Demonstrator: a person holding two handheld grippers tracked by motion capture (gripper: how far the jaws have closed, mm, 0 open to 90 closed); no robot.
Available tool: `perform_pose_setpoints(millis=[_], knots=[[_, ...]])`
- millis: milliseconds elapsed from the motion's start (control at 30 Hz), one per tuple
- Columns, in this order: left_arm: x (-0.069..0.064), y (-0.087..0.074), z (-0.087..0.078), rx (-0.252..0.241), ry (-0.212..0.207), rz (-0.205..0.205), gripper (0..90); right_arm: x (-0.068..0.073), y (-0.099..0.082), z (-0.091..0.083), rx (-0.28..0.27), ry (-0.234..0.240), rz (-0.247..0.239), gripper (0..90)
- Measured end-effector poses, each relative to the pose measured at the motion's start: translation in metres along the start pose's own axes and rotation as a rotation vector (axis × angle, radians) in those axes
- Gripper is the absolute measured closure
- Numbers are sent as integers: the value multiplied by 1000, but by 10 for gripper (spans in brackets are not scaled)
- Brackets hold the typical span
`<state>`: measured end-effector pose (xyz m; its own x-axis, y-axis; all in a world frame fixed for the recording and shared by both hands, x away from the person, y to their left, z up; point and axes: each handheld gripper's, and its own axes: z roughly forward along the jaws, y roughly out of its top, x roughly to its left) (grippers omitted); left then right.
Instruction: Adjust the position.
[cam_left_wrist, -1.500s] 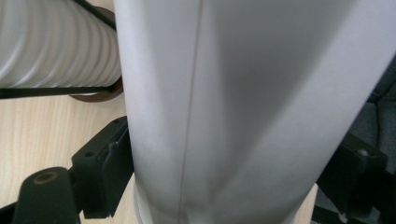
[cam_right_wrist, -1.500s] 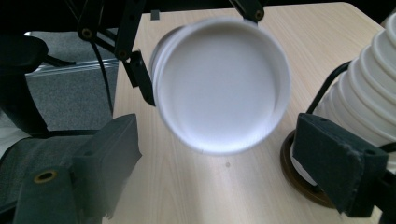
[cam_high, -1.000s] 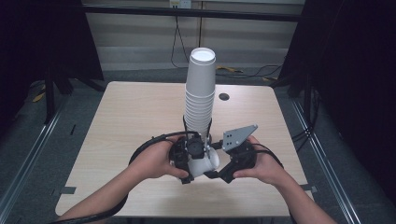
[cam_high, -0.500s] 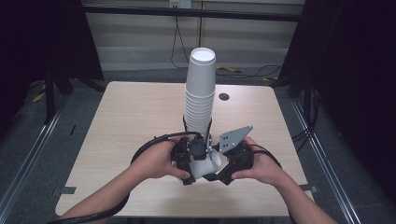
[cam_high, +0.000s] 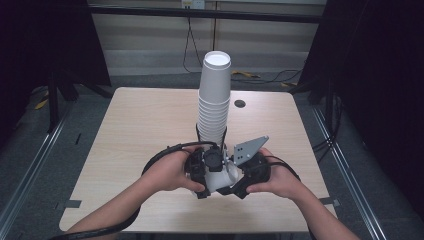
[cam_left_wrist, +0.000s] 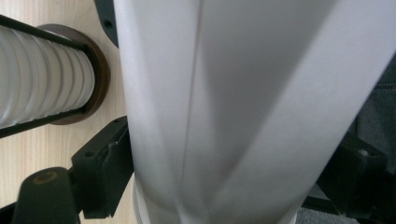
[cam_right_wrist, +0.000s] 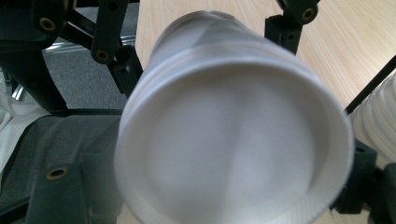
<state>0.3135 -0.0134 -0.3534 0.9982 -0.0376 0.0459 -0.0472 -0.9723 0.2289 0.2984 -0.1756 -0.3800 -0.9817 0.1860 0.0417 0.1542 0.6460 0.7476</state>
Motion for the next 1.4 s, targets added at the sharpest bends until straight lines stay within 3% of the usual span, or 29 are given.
perform_pose_setpoints(millis=[67,133,367,400,467,567,633,667,700,767,800,833,867,900,933,1000,1033,1133,1300,1400], knots=[[0,1,0,-17,-5,-3,151,0,0,0,-6,2,-2,209],[0,1,0,-13,-5,7,151,0,0,1,-10,11,-4,206],[-1,2,0,-12,-6,-15,151,0,1,-1,-13,9,5,197],[4,3,0,-2,-1,45,151,0,1,-1,-15,8,3,196],[0,3,1,-6,-11,0,151,1,1,0,-14,8,7,193],[0,3,3,-9,-15,-1,151,1,1,0,-13,9,6,191],[4,4,3,1,-3,52,151,1,1,0,-13,7,7,191],[1,3,4,3,-15,15,151,1,1,0,-11,6,6,191],[1,3,4,-1,-17,11,151,1,1,0,-12,7,6,191],[1,3,4,3,-8,12,151,1,2,-1,-13,7,6,192],[3,4,3,3,6,33,151,1,2,-1,-10,5,6,192],[1,3,4,6,-4,19,151,1,2,-1,-5,3,2,192],[4,4,3,8,4,53,151,1,2,-2,-6,2,3,193],[4,4,3,7,1,53,151,1,2,-2,-6,0,4,194],[1,3,4,6,-7,13,151,1,3,-2,-7,2,5,194],[1,3,4,9,-8,3,151,1,3,-2,-5,2,1,194],[4,4,4,14,0,54,151,1,4,-3,-4,4,2,195],[2,2,5,8,1,19,151,1,4,-4,-2,4,2,194],[0,2,7,20,-13,-2,151,0,6,-7,21,2,-3,197],[1,1,8,26,-10,10,151,1,8,-9,30,1,-8,197]])
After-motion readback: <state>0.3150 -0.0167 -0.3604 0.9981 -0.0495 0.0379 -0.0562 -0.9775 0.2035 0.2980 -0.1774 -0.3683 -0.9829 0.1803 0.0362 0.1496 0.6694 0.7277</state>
